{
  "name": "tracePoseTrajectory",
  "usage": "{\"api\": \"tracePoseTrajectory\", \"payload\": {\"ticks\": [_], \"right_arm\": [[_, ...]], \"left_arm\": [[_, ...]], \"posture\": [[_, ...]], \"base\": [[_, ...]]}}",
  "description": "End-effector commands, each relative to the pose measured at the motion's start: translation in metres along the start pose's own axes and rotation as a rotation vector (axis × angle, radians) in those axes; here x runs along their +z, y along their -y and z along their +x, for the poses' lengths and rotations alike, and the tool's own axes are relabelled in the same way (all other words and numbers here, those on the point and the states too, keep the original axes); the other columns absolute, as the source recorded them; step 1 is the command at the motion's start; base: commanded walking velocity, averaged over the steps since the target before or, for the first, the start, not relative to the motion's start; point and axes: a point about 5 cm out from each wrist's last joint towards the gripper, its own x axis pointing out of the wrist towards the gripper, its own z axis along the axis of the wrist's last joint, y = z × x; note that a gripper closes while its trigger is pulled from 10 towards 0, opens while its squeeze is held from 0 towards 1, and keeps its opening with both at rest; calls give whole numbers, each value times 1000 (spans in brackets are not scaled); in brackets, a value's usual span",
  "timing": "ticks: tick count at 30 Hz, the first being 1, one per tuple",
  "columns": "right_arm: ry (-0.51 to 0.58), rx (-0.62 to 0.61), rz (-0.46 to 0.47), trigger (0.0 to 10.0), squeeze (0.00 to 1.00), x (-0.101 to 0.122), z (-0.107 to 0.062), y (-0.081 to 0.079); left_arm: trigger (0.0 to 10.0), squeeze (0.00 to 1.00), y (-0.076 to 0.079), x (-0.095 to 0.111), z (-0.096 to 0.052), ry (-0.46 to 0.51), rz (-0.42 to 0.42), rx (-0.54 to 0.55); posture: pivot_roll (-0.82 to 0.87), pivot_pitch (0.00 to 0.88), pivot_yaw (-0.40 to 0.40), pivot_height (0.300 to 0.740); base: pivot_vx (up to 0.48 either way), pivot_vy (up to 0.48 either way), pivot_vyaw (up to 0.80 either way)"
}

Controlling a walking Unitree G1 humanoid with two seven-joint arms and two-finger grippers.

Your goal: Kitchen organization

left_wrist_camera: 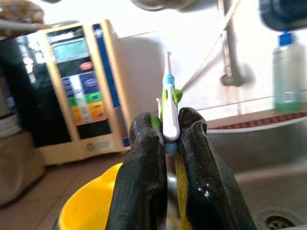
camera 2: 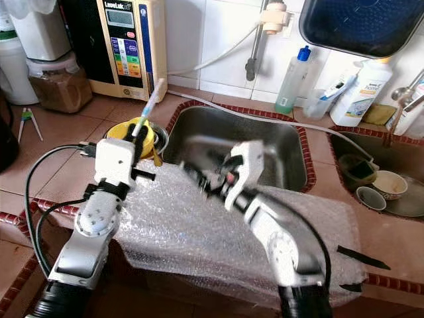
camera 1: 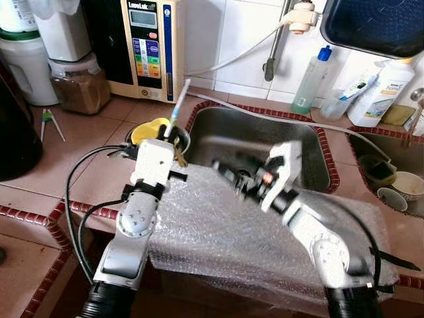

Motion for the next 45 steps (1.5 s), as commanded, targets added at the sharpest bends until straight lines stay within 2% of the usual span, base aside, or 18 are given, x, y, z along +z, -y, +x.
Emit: {"api": "tracePoseTrajectory", "payload": {"ticks": [1,6,9,12,13,15,22,23,24,25,32,45], "right_arm": [[9,-36,40,10000,0,1,-3,7],[9,-36,40,10000,0,1,-3,7],[62,-26,127,10000,0,11,4,10],[76,-13,179,10000,0,11,8,10],[102,-16,238,10000,0,13,14,10],[117,-6,272,10000,0,15,20,10],[115,-23,282,10000,0,16,34,13],[121,-45,286,3882,0,17,36,16],[125,-59,289,3882,0,18,38,18],[129,-79,292,0,0,18,39,20],[156,-169,355,0,0,21,43,36],[143,-192,389,0,0,19,46,41]], "left_arm": [[0,0,3,4,3,20,11,-25],[0,0,3,4,3,20,11,-25],[0,0,19,7,4,53,29,-151],[0,0,29,11,4,87,46,-228],[0,0,38,12,4,102,49,-297],[0,0,42,11,4,100,39,-330],[0,0,46,12,5,124,73,-373],[0,0,47,13,5,127,75,-375],[0,0,47,13,5,129,76,-375],[0,0,47,13,5,131,78,-376],[0,0,47,13,5,146,90,-363],[0,0,47,14,6,155,93,-353]], "posture": [[-14,0,-72,740],[-14,0,-72,740],[-7,0,-68,740],[-5,0,-70,740],[-2,0,-70,740],[2,0,-70,740],[8,0,-69,740],[10,0,-70,740],[10,0,-69,740],[13,0,-71,740],[14,0,-73,740],[12,0,-80,740]], "base": [[0,0,0],[0,0,0],[0,0,0],[0,0,0],[0,0,0],[0,0,0],[0,0,0],[0,0,0],[0,0,0],[0,0,0],[0,0,0],[0,0,0]]}}
